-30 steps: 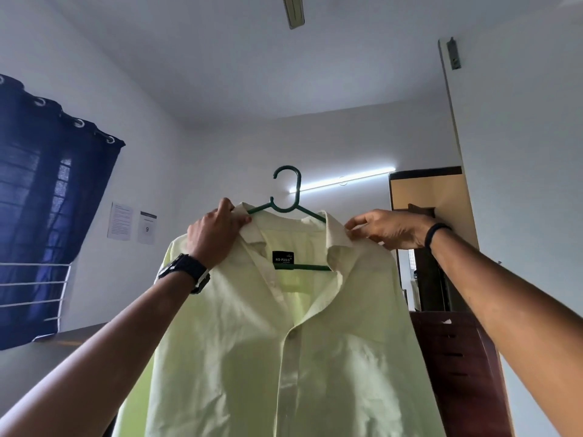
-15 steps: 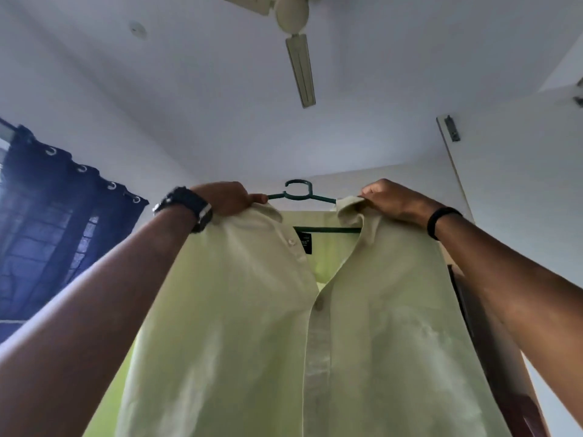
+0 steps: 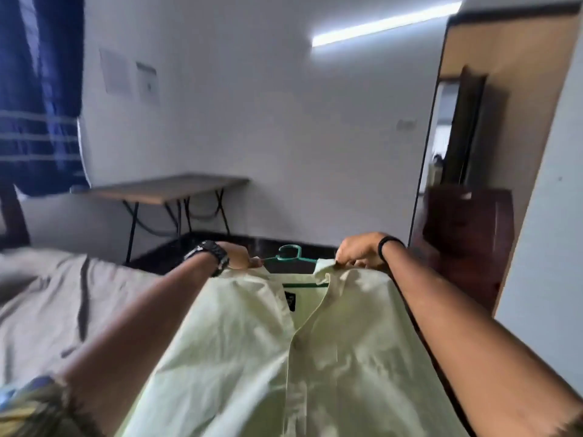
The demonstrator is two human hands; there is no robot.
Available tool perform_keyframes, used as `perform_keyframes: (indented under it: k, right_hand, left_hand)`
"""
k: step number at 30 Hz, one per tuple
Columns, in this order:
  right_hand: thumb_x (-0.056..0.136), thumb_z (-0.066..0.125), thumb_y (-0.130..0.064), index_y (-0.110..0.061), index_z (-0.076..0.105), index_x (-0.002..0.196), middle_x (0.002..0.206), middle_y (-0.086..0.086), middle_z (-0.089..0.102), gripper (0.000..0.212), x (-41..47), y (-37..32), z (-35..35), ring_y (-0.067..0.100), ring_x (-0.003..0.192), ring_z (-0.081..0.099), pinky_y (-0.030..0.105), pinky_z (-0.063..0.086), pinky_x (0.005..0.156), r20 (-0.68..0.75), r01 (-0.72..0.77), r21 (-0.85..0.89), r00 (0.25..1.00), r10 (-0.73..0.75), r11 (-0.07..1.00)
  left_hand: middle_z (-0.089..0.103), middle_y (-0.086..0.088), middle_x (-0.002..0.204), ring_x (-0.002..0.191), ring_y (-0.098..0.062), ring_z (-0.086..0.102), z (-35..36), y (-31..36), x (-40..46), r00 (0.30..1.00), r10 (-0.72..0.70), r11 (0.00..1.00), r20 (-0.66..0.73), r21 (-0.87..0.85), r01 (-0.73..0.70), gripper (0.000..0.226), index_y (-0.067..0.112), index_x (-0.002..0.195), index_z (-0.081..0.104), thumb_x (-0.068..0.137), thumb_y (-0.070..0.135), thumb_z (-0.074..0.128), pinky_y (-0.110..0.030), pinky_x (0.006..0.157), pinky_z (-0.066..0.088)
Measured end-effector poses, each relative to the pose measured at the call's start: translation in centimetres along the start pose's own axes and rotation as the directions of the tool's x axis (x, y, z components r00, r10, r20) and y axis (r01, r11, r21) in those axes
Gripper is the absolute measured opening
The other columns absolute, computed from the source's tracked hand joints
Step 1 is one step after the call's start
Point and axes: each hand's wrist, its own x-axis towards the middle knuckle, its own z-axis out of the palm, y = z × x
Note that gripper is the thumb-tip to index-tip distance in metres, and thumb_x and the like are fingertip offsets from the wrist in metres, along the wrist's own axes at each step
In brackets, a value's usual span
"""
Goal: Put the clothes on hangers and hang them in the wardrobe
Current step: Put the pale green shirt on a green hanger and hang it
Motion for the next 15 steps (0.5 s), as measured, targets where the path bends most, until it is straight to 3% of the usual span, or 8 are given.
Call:
perform_keyframes:
  k: [2, 4, 7, 9, 13, 15]
  right_hand:
    - [0.075, 0.054, -0.005, -0.014, 0.047, 0.055, 0.058, 0.006, 0.039, 0.023, 3.2, 3.0, 6.1, 0.02, 0.055, 0.038, 0.026, 0.028, 0.05, 0.038, -0.046, -0.051, 0.998, 0.048, 0.998]
    - [0.075, 0.057, -0.01, -0.013, 0.049, 0.054, 0.06, 0.004, 0.045, 0.022, 5.4, 5.0, 10.8, 0.021, 0.068, 0.042, 0.028, 0.032, 0.055, 0.065, -0.061, -0.164, 0.995, 0.073, 0.985]
    - [0.088, 0.052, -0.011, -0.004, 0.069, 0.09, 0.096, 0.013, 0.067, 0.018, 9.1, 7.8, 15.7, 0.021, 0.09, 0.057, 0.028, 0.047, 0.081, -0.039, -0.124, -0.15, 0.992, 0.119, 0.981]
    - [0.089, 0.049, -0.011, -0.004, 0.07, 0.103, 0.111, 0.019, 0.067, 0.026, 11.5, 9.2, 17.5, 0.032, 0.105, 0.062, 0.032, 0.048, 0.088, -0.171, -0.176, -0.079, 0.972, 0.161, 0.981]
    - [0.089, 0.046, -0.007, 0.0, 0.066, 0.1, 0.112, 0.025, 0.064, 0.024, 15.2, 10.0, 18.9, 0.039, 0.108, 0.059, 0.032, 0.045, 0.085, -0.29, -0.208, 0.074, 0.931, 0.22, 0.975]
    - [0.091, 0.043, -0.005, -0.003, 0.063, 0.081, 0.108, 0.026, 0.064, 0.022, 16.4, 10.4, 19.8, 0.04, 0.108, 0.057, 0.034, 0.043, 0.082, -0.272, -0.209, 0.104, 0.934, 0.23, 0.972]
  left_hand:
    - [0.061, -0.01, 0.125, 0.112, -0.025, 0.058, 8.6, 0.8, 1.6, 0.994, -0.053, 0.998, 0.095, -0.036, 0.056, 0.067, 0.007, 0.115, 0.062, 0.095, 0.062, 0.03, -0.028, 0.087, 0.04]
    - [0.058, -0.016, 0.128, 0.116, -0.029, 0.055, 14.3, 1.2, 2.7, 0.989, -0.072, 0.993, 0.129, -0.08, 0.083, 0.061, 0.004, 0.12, 0.059, 0.098, 0.054, 0.031, -0.03, 0.091, 0.04]
    - [0.057, -0.021, 0.122, 0.109, -0.037, 0.057, 19.5, 1.0, 5.6, 0.99, -0.077, 0.968, 0.115, -0.23, 0.102, 0.04, 0.01, 0.125, 0.051, 0.102, 0.032, 0.027, -0.036, 0.088, 0.045]
    - [0.06, -0.018, 0.117, 0.102, -0.036, 0.06, 20.8, 1.1, 7.4, 0.993, -0.096, 0.957, 0.071, -0.269, 0.112, 0.045, 0.018, 0.119, 0.055, 0.093, 0.042, 0.027, -0.036, 0.082, 0.047]
    - [0.063, -0.012, 0.118, 0.109, -0.031, 0.06, 22.4, 1.6, 10.8, 0.973, -0.221, 0.929, -0.066, -0.319, 0.189, 0.037, 0.021, 0.113, 0.059, 0.094, 0.044, 0.038, -0.039, 0.084, 0.038]
    - [0.062, -0.013, 0.119, 0.111, -0.032, 0.058, 23.4, 2.0, 11.7, 0.955, -0.271, 0.916, -0.12, -0.338, 0.217, 0.035, 0.017, 0.113, 0.056, 0.095, 0.043, 0.041, -0.042, 0.09, 0.037]
